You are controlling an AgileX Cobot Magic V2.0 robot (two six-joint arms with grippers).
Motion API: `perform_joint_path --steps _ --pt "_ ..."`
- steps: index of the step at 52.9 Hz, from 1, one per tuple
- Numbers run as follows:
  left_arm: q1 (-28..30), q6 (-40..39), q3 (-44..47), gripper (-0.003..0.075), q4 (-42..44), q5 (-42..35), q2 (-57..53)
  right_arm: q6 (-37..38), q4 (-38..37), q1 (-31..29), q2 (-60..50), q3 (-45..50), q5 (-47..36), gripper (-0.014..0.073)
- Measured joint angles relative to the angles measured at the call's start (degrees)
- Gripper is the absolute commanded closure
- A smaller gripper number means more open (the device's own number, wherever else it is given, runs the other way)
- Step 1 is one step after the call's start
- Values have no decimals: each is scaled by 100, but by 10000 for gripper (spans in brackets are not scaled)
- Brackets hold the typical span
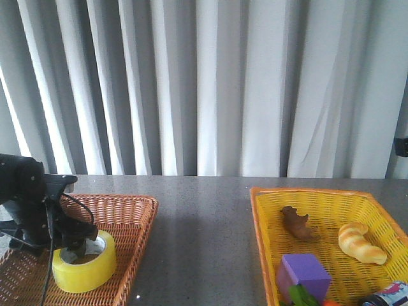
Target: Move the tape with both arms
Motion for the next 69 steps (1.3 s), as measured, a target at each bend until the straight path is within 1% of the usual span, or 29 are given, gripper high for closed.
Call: perform_joint_path --steps 5,9,17,24,32,37,41,46,47,69 --pt "0 2 -127 105 -99 193 0 0 0 0 0 0 0 599" --pt "0 19 -365 136 -265 406 0 0 0 0 0 0 0 599" --pt "0 291 -1107 206 -957 833 -122 0 0 0 0 0 0 599" --pt "0 530 -1500 263 -1577 806 -634 0 0 0 0 0 0 599" --pt "-5 619 -1654 353 -1743 565 -1438 0 0 0 0 0 0 599" --pt "-10 619 -1654 448 -1579 499 -1852 0 0 0 0 0 0 599" --pt "-10 624 -1659 554 -1434 493 -2093 0 0 0 0 0 0 599" --pt "-10 624 -1672 713 -1328 493 -2269 0 0 0 0 0 0 599" --pt "-10 624 -1672 729 -1330 498 -2282 0 0 0 0 0 0 599" --pt "-10 624 -1672 727 -1314 536 -2313 0 0 0 0 0 0 599"
